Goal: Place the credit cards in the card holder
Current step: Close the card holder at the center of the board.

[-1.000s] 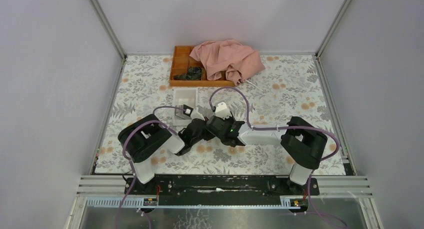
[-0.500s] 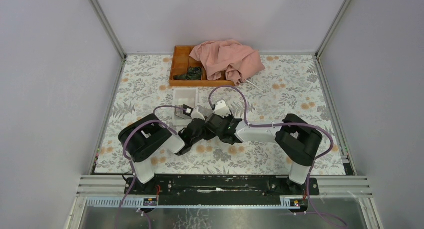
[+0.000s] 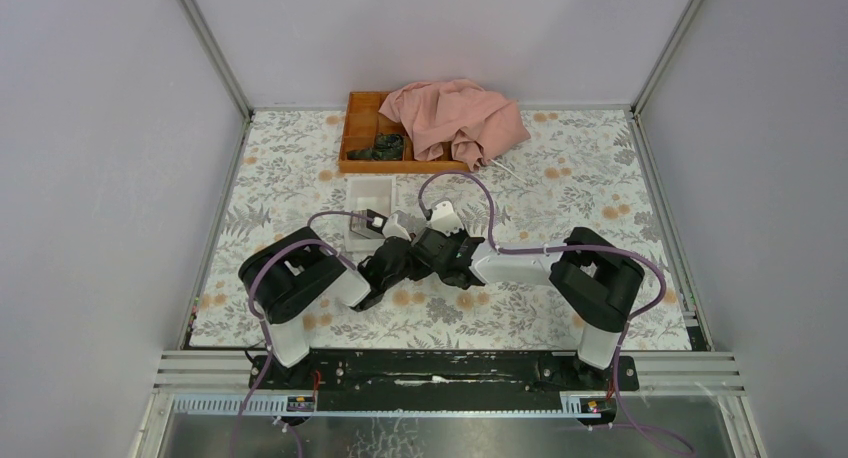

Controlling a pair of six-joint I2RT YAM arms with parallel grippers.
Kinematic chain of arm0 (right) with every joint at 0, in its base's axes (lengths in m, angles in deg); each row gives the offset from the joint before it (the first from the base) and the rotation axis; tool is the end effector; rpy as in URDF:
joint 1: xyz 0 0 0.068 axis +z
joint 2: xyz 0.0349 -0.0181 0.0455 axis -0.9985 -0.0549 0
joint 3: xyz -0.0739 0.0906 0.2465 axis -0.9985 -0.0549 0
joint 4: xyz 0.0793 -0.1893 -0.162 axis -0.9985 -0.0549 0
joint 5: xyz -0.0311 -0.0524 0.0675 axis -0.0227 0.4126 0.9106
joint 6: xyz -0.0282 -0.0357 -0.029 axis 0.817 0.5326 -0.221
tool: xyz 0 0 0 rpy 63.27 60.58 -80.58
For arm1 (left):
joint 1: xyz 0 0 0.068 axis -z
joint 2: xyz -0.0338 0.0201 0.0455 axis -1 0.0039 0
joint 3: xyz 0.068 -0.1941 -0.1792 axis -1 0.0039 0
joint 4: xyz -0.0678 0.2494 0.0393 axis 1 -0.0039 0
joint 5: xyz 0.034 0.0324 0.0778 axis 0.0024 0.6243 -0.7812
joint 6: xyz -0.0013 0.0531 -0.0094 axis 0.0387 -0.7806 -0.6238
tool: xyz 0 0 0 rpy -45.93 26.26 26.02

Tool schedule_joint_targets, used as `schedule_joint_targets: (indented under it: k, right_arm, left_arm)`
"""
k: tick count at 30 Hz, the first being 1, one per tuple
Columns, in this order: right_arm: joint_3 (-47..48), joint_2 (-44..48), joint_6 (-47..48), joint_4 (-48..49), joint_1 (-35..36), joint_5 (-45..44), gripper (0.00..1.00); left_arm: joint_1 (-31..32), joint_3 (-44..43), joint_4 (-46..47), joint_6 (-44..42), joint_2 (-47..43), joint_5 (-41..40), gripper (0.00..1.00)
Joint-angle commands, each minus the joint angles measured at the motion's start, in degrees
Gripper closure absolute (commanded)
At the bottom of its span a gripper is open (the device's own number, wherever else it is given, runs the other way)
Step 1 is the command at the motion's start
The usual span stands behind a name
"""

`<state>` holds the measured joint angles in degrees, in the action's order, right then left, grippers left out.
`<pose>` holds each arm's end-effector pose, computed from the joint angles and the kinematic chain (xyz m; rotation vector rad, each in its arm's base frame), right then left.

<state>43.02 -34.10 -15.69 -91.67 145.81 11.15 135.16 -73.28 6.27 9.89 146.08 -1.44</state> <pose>0.2016 0.2846 0.1567 -0.4533 2.1681 -0.3195 0.2046 -0.2039 0.0927 -0.3985 2.2119 -1.0570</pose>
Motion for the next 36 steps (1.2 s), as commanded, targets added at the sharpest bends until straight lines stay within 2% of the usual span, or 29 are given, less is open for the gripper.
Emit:
schedule_joint_targets:
  k: [1,13,36]
  right_arm:
    - [0.92,2.86,-1.09,-0.73,-0.32,-1.86,0.81]
    - [0.11,3.44,-1.82,-0.59,-0.12,-0.42,0.88]
    - [-0.33,1.21,-3.15,-1.26,0.10,1.07,0.89]
  left_arm:
    - [0.32,1.72,-9.75,-2.69,3.56,0.13,0.93]
    - [0.33,2.01,-8.69,-2.16,4.08,0.44,0.93]
    - [0.41,2.59,-7.53,-1.54,4.09,0.97,0.93]
